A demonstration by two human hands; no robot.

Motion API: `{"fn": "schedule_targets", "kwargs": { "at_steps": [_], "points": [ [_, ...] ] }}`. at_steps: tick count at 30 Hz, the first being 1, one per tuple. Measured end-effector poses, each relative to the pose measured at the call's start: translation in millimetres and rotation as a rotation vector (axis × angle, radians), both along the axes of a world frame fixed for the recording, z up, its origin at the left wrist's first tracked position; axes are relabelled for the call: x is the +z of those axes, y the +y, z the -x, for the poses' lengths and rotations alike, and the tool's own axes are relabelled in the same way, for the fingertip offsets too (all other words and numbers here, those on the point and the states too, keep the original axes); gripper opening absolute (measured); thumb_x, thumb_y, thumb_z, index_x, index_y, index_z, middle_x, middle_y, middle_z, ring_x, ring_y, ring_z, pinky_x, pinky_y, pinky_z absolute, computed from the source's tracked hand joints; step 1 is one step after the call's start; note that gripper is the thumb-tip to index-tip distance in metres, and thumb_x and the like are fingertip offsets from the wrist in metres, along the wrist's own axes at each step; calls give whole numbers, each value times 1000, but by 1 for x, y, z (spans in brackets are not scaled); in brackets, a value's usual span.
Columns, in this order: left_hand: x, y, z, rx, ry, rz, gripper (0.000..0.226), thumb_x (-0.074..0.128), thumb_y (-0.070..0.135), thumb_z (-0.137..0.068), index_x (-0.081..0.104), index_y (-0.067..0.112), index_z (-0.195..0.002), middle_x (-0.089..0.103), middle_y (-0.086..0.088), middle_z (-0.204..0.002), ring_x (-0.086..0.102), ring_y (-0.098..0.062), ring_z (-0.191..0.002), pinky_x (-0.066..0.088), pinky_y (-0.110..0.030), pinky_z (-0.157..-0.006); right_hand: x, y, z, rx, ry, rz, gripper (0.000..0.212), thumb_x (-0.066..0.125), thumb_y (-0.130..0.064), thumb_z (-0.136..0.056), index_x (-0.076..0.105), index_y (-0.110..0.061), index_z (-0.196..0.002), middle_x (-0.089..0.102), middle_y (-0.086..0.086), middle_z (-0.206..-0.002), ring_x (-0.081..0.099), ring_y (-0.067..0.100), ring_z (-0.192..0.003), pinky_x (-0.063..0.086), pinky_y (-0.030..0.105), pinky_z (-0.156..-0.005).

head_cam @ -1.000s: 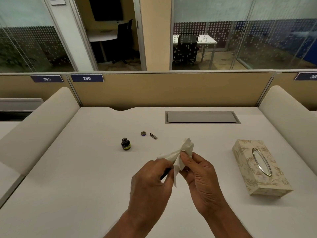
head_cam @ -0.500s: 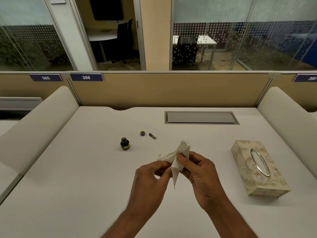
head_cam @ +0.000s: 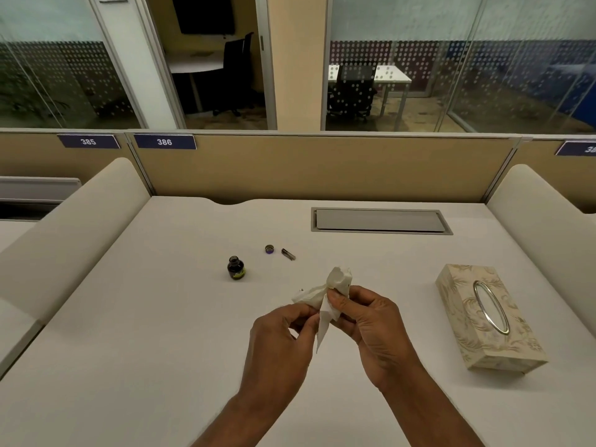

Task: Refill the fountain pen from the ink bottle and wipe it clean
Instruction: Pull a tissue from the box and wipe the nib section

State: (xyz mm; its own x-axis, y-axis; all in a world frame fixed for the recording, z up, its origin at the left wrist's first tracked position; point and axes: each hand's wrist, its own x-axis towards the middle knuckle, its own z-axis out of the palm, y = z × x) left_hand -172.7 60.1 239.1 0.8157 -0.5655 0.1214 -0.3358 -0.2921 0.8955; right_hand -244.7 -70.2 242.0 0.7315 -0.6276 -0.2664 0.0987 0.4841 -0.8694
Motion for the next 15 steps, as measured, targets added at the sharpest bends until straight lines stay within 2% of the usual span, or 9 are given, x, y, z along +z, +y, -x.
{"fn": "schedule_targets", "kwargs": {
  "at_steps": [4, 7, 13, 15],
  "points": [
    [-3, 2, -2, 17, -20, -20, 10, 74, 23, -92, 80, 30, -88, 71, 28, -84, 65, 0, -76, 47, -9, -64, -1, -5, -1, -9, -4, -46, 32, 78, -14, -73, 76, 0, -101, 78, 16, -104, 76, 29, -97, 63, 28, -75],
    [-4, 5, -4, 24, -17, -23, 12, 74, 23, -91, 79, 31, -84, 73, 25, -80, 66, -1, -78, 45, -8, -63, 0, -13, -1, -37, 5, -3, 31, 78, -15, -70, 77, -3, -98, 79, 14, -102, 76, 29, -95, 63, 28, -73],
    [3, 1, -5, 13, -31, -25, 18, 73, 28, -91, 73, 42, -80, 72, 28, -82, 67, 0, -83, 46, -8, -66, 4, -19, -3, 39, -19, 28, 39, 80, -20, -70, 77, -4, -105, 78, 13, -108, 75, 29, -101, 63, 34, -81],
    [3, 1, -5, 14, -28, -17, 16, 72, 27, -91, 75, 39, -81, 72, 27, -80, 66, 1, -79, 46, -8, -65, 4, -20, -2, 52, -30, 35, 41, 83, -21, -67, 77, -5, -104, 78, 14, -108, 75, 30, -101, 63, 36, -83]
  ]
}}
